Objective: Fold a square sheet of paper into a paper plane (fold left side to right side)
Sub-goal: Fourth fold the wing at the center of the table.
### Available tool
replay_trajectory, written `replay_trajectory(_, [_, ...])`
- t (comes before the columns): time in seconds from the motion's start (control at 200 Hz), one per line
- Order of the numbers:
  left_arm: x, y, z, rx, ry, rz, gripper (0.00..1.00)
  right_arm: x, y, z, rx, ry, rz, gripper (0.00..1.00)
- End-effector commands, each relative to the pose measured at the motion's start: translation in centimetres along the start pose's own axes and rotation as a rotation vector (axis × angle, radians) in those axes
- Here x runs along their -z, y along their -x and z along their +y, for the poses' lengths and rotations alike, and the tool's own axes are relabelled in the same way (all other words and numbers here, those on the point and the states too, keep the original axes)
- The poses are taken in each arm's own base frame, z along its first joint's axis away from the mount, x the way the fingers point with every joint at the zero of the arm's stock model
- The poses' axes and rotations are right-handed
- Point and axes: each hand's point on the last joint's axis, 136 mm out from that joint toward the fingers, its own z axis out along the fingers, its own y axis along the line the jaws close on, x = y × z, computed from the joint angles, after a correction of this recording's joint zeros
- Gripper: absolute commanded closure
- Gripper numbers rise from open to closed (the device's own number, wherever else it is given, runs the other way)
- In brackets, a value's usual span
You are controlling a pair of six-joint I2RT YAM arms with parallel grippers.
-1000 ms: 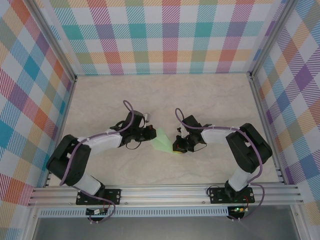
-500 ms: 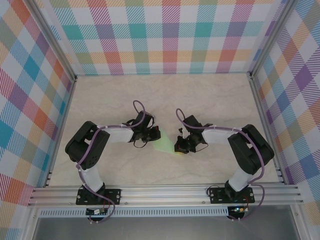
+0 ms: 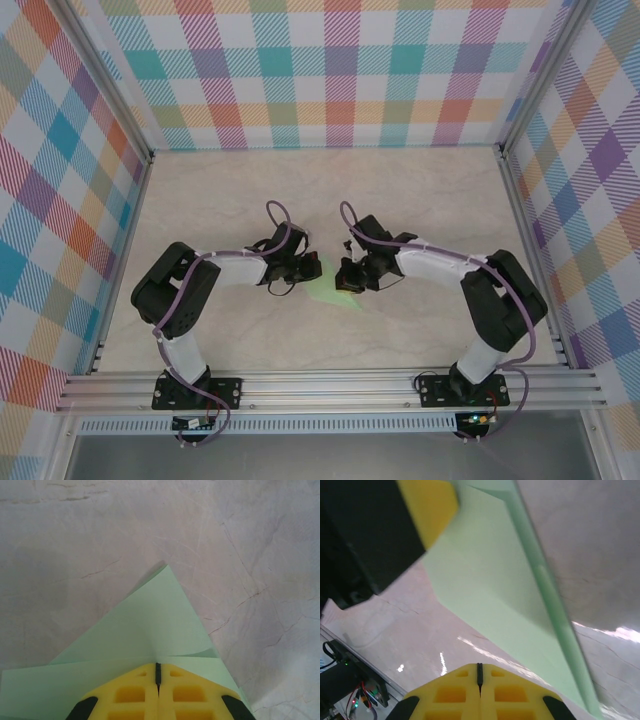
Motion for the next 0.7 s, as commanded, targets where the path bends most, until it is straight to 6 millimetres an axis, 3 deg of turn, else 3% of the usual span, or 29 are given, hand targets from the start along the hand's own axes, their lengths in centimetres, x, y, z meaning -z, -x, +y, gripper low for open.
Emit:
replay_trajectory(0.0, [-0.9,-2.1,3.2,0.008,0.117,0.046,1.0,-1.8,0.3,-0.5,-0.033,-0.048,0.02,0.99])
replay_trajectory(0.13, [-0.6,-2.2,3.4,0.005,0.13,0.044,1.0,-3.1,0.4,-1.8,-0.047,-0.095,0.033,0.99])
replay_trajectory(0.34, [-0.3,-2.3,3.7,0.002,0.142,0.04,1.0,-3.2,-0.8,-4.3,-0.062,-0.182,0.057,0.99])
replay_trajectory(0.695, [-0.2,-2.4,4.2,-0.002,0.166,0.037,1.0,-1.4,-3.7,-8.0,-0.106,-0.232,0.079,0.99])
